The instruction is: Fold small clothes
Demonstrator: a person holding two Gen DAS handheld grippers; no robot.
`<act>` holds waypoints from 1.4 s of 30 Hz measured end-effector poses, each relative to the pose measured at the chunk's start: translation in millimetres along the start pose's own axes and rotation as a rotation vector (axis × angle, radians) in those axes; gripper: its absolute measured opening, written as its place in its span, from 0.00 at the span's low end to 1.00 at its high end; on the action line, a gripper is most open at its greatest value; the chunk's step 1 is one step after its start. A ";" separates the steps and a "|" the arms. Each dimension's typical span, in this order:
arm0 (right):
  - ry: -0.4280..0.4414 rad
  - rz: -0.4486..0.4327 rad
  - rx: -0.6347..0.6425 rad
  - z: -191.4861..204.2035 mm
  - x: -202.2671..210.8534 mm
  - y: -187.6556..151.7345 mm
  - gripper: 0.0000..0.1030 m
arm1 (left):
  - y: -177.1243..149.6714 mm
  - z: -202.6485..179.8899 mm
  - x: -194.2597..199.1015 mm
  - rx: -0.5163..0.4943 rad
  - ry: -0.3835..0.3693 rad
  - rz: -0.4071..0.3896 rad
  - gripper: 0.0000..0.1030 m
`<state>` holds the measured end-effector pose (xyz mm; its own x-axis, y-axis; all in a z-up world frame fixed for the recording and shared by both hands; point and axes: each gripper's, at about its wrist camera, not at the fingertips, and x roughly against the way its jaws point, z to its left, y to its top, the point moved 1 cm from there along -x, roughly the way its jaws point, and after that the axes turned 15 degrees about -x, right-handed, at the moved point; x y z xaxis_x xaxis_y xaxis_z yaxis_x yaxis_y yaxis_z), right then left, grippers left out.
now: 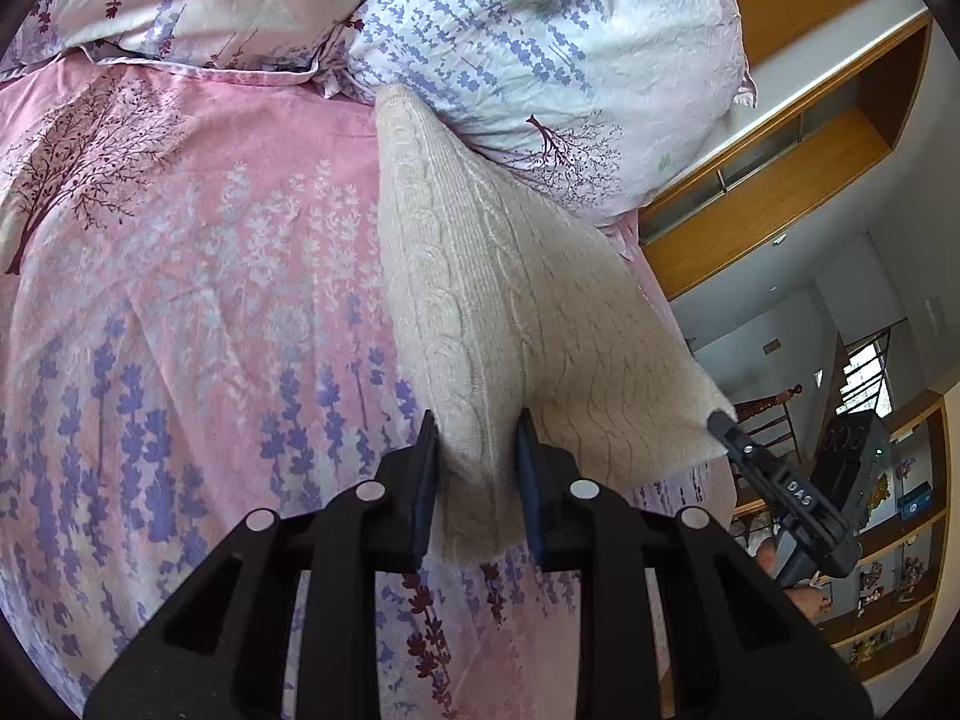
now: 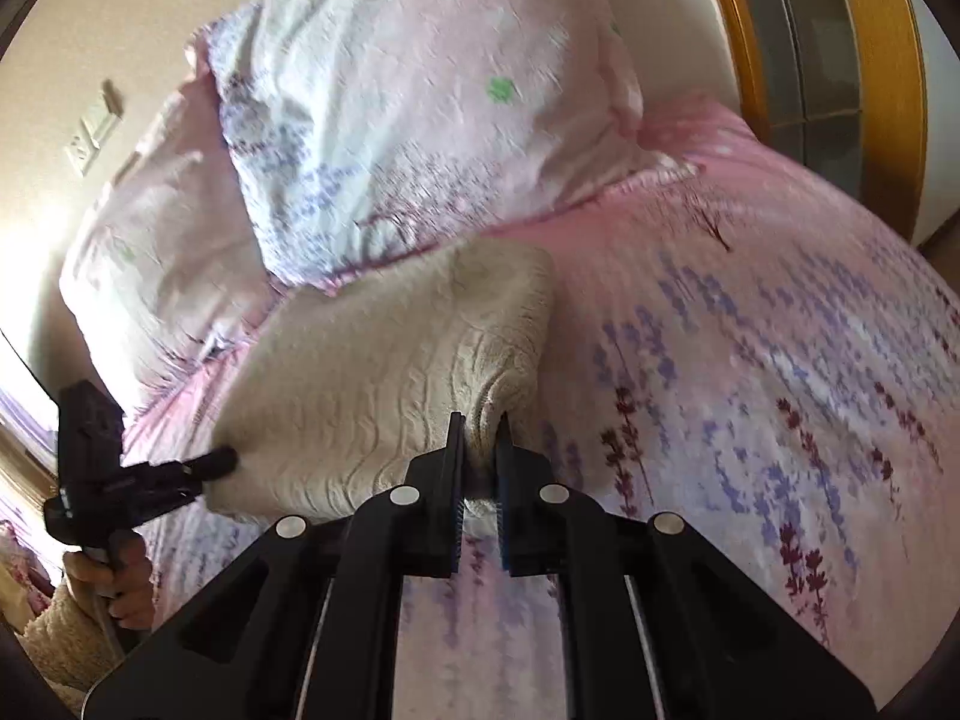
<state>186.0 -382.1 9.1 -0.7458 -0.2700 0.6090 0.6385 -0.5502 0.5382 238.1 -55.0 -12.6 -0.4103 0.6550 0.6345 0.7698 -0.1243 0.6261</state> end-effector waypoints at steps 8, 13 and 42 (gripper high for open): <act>-0.010 0.058 -0.076 -20.4 -20.0 0.0 0.09 | -3.6 8.9 -9.8 0.019 0.009 0.020 0.34; 0.053 0.082 -0.142 -28.7 -7.6 10.9 0.46 | 3.8 13.8 1.1 0.034 0.007 0.010 0.58; 0.157 0.263 -0.389 -27.4 -95.1 74.7 0.74 | 72.4 2.3 -42.2 -0.104 0.171 0.048 0.80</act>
<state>299.5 -419.3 -24.6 -0.6075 -0.5390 0.5834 0.7134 -0.6932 0.1025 312.2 -89.9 4.8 -0.4585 0.5115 0.7267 0.7395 -0.2338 0.6312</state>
